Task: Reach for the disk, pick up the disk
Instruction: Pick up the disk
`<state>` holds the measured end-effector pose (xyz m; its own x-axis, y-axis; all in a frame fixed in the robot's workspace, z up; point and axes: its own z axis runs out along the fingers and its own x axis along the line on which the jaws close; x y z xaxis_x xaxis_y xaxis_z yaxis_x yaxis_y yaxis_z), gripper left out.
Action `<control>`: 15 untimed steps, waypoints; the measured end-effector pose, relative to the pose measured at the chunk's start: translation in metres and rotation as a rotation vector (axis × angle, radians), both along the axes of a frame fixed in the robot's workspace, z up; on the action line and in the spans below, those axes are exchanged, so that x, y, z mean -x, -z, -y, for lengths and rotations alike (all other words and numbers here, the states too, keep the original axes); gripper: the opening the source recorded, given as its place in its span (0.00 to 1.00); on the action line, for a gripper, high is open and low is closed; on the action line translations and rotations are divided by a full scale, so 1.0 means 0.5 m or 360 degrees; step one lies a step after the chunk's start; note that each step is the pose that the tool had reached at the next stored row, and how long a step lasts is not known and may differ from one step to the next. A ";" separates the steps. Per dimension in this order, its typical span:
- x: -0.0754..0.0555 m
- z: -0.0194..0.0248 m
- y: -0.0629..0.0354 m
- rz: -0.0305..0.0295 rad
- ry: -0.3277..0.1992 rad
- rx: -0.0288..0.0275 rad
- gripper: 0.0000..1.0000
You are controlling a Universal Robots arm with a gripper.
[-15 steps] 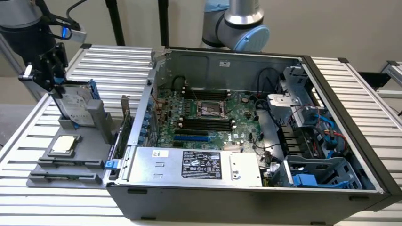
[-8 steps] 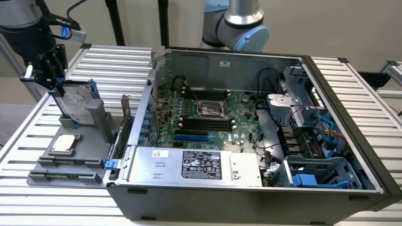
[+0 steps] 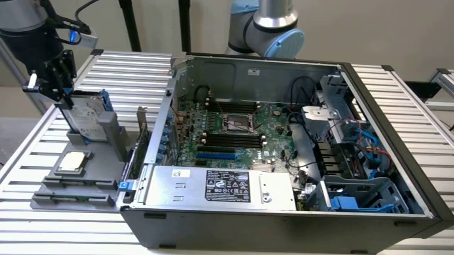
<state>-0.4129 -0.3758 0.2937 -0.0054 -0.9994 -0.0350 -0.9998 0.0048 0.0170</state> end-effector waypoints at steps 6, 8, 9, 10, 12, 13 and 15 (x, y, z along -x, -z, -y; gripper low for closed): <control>0.000 0.0054 0.000 0.00327 0.0000 0.00001 0.33; 0.000 0.0078 0.000 0.00457 0.0000 -0.00004 0.33; 0.000 0.0093 0.000 0.00497 0.0000 -0.00013 0.33; 0.000 0.0110 0.000 0.00516 0.0000 -0.00025 0.33; 0.000 0.0156 0.000 0.00528 0.0000 -0.00079 0.33; 0.000 0.0182 0.000 0.00528 0.0000 -0.00119 0.33; 0.000 0.0228 0.000 0.00526 0.0001 -0.00216 0.33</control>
<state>-0.4131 -0.3872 0.2936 -0.0049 -0.9988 -0.0487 -0.9999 0.0057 -0.0160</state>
